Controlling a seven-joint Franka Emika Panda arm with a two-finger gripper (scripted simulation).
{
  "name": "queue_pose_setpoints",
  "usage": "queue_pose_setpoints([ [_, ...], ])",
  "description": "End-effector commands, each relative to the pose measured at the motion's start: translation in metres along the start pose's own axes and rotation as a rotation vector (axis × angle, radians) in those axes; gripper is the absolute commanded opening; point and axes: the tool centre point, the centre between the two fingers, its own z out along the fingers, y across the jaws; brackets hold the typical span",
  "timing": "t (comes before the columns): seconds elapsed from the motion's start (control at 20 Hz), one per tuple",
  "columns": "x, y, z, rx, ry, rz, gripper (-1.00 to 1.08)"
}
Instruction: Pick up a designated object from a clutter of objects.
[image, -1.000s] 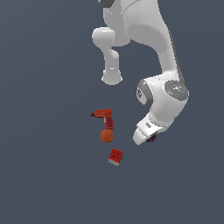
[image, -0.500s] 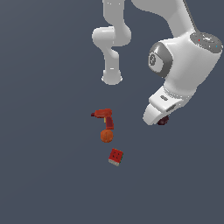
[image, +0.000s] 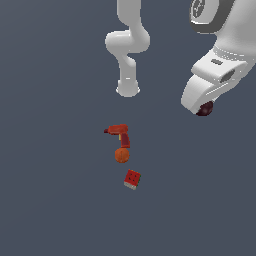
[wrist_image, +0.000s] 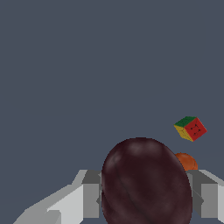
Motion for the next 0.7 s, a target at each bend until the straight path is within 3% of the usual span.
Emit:
queue_pose_setpoints([
  [0.0,-0.002,-0.007,-0.027,0.0,0.0,0.0,-1.0],
  [0.65,-0.002,-0.026,-0.105,0.001,0.0,0.002,-1.0],
])
